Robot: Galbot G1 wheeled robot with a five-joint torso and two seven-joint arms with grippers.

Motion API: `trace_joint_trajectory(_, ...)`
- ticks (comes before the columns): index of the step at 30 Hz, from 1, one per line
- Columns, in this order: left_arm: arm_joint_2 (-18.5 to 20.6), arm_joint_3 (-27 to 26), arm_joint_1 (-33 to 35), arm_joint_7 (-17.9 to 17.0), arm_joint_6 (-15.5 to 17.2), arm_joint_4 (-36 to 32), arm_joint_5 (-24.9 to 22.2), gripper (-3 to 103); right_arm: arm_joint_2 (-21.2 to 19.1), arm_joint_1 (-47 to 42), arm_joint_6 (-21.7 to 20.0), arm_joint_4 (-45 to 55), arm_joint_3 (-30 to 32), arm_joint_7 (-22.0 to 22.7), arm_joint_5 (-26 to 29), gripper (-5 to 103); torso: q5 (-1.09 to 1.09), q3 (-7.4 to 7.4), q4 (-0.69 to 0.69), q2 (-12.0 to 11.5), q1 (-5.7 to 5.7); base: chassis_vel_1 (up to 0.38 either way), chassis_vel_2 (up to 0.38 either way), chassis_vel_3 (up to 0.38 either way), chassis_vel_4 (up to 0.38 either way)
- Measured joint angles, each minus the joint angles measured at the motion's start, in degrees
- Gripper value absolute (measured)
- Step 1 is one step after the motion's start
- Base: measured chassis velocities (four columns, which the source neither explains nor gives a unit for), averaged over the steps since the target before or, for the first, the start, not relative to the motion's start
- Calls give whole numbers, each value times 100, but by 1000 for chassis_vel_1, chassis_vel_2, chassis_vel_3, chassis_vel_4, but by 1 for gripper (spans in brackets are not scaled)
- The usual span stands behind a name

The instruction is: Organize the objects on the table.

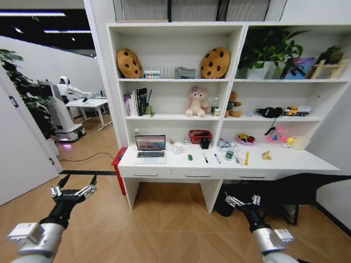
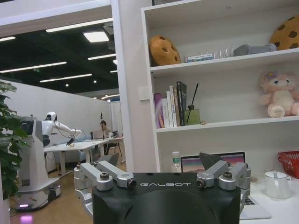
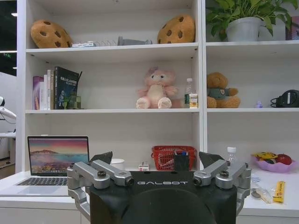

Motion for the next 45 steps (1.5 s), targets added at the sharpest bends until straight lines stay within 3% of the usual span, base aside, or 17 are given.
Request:
trace_joint_trajectory(6,-55,-11,7,-24,-67,15,25,98,76,3,-135,20,-57,235,-129,100,-1,0,0,0,0,0,0,0,0)
trace_joint_trajectory(23,-30,9,40,-143,-72,70,84,97,57,101,-22,-85,-69,159,-150,100,-2,-1,0,1,-3,-24,34,26,-30)
trace_joint_trajectory(28,-31,28,49,-144,-73,71,105,94,54,102,24,-65,-72,156,-130,100,-1,0,1,0,0,-151,174,177,-147)
trace_joint_trajectory(31,-32,35,67,-142,-73,65,115,98,63,83,59,-46,-64,156,-127,100,7,1,0,-1,0,-225,233,209,-276)
trace_joint_trajectory(33,-30,22,89,-140,-76,62,141,97,105,22,110,51,-50,148,-144,100,-11,-2,0,2,-2,-250,275,234,-254)
trace_joint_trajectory(34,-29,11,96,-143,-81,59,169,97,111,15,114,80,-51,143,-146,100,3,-1,1,1,-2,-236,297,249,-279)
trace_joint_trajectory(38,-19,11,105,-128,-86,41,215,97,95,20,115,192,-61,143,-145,100,-4,0,0,0,0,-273,290,303,-290)
trace_joint_trajectory(45,-36,3,115,-114,-86,23,213,97,36,-8,222,283,-24,103,-205,100,2,0,-1,0,0,-369,341,344,-340)
